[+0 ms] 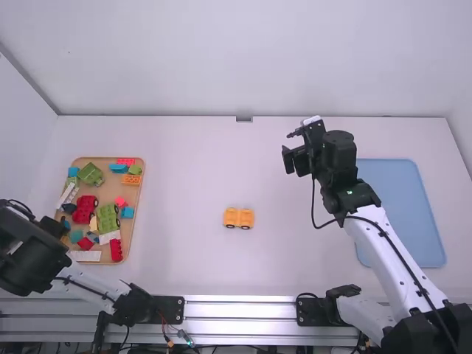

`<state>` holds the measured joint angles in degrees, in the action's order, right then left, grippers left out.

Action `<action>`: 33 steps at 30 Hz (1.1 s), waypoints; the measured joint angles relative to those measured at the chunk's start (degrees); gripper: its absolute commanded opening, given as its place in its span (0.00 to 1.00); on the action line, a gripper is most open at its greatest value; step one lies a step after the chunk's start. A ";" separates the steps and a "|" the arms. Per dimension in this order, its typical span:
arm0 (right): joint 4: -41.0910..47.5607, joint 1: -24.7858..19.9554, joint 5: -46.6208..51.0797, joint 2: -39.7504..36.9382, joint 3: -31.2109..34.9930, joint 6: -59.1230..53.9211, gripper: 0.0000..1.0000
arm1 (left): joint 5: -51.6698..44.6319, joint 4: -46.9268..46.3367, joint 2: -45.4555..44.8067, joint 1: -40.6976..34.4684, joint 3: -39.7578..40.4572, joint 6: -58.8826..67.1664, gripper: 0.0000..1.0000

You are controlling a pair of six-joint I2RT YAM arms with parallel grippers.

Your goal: Assemble lego blocks to make yellow taxi

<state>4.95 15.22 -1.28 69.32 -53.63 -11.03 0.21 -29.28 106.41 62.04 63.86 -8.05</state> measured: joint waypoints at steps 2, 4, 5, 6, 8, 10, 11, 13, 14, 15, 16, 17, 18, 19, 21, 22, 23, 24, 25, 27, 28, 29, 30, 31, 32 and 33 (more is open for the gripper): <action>0.17 0.00 0.02 0.00 0.00 0.13 0.99 | 0.35 0.28 0.02 0.00 0.00 -1.11 0.49; 0.22 0.00 -0.02 0.00 0.00 0.02 0.99 | 0.50 0.26 0.04 -0.02 0.00 -1.40 0.50; 0.22 0.00 0.15 0.00 0.00 0.07 0.99 | 0.52 0.26 0.04 -0.07 0.00 -1.62 0.54; 0.24 0.00 -0.02 0.00 0.00 -0.02 0.99 | 0.55 0.48 0.04 -0.07 0.00 -1.77 0.58; 0.24 0.00 0.11 0.00 0.02 0.17 0.99 | 0.52 1.18 0.04 -0.07 0.00 -2.03 0.63; 0.24 0.00 -0.07 0.00 0.00 0.04 0.99 | 0.35 2.08 0.04 -0.09 0.00 -2.23 0.67; 0.24 0.00 0.17 0.00 0.00 0.15 0.99 | 0.00 2.45 0.04 -0.09 0.00 -2.45 0.65; 0.28 0.00 -0.02 0.00 0.00 0.04 0.99 | -1.03 3.04 0.04 -0.33 0.00 -2.62 0.58; 0.33 -0.02 0.04 0.00 0.00 0.07 0.99 | -1.14 3.02 0.04 -0.42 0.00 -2.69 0.57; 0.35 -0.02 0.11 0.00 0.00 0.07 0.99 | -1.20 2.97 0.04 -0.46 0.00 -2.71 0.57; 0.42 0.00 0.15 0.00 0.00 0.13 0.99 | -1.20 2.73 0.04 -0.61 0.00 -2.73 0.54; 0.42 0.00 0.09 0.00 0.00 0.13 0.99 | -1.14 2.58 0.04 -0.66 0.00 -2.91 0.54; 0.42 0.00 0.17 0.00 0.00 0.11 0.99 | -0.92 2.19 0.04 -0.72 0.00 -3.21 0.52; 0.42 0.00 0.15 0.00 0.00 0.20 0.99 | -0.28 1.66 0.04 -0.79 0.00 -3.89 0.52; 0.42 0.00 0.15 0.00 0.00 0.20 0.99 | 0.85 1.33 0.04 -0.94 0.00 -4.72 0.52; 0.44 0.00 -0.04 0.00 0.00 0.13 0.99 | 1.62 1.33 0.04 -0.94 0.00 -5.33 0.52; 0.42 -0.02 0.11 0.00 0.00 0.00 0.99 | 2.01 1.33 0.07 -0.94 0.00 -5.64 0.52; 0.44 0.00 0.13 0.00 0.00 0.02 0.99 | 2.32 1.42 0.09 -0.92 0.00 -5.95 0.53; 0.44 0.00 0.11 0.00 0.00 0.00 0.99 | 2.51 1.55 0.17 -0.94 0.00 -6.10 0.53; 0.48 0.00 0.02 0.00 0.00 0.13 0.99 | 2.84 2.16 0.37 -0.92 0.00 -6.34 0.54; 0.50 0.00 0.17 0.00 0.00 0.07 0.99 | 2.93 2.40 0.50 -0.94 0.00 -6.43 0.54; 0.57 0.00 0.17 0.00 0.00 0.11 0.99 | 2.99 2.60 0.63 -0.94 0.00 -6.51 0.54; 0.63 0.00 0.07 0.00 0.00 0.09 0.99 | 3.10 2.99 0.87 -0.94 0.00 -6.56 0.55; 0.63 0.00 0.00 0.00 0.00 0.15 0.99 | 3.10 3.19 1.18 -0.92 0.00 -6.58 0.55; 0.63 -0.02 0.00 0.00 0.00 0.11 0.99 | 3.08 3.17 1.51 -0.94 0.00 -6.67 0.54; 0.63 -0.02 0.11 0.00 0.00 0.07 0.99 | 3.10 3.17 1.68 -0.94 0.00 -6.75 0.52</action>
<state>5.58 15.20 -1.17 69.32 -53.63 -10.96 3.31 -26.11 108.09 61.10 63.86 -14.81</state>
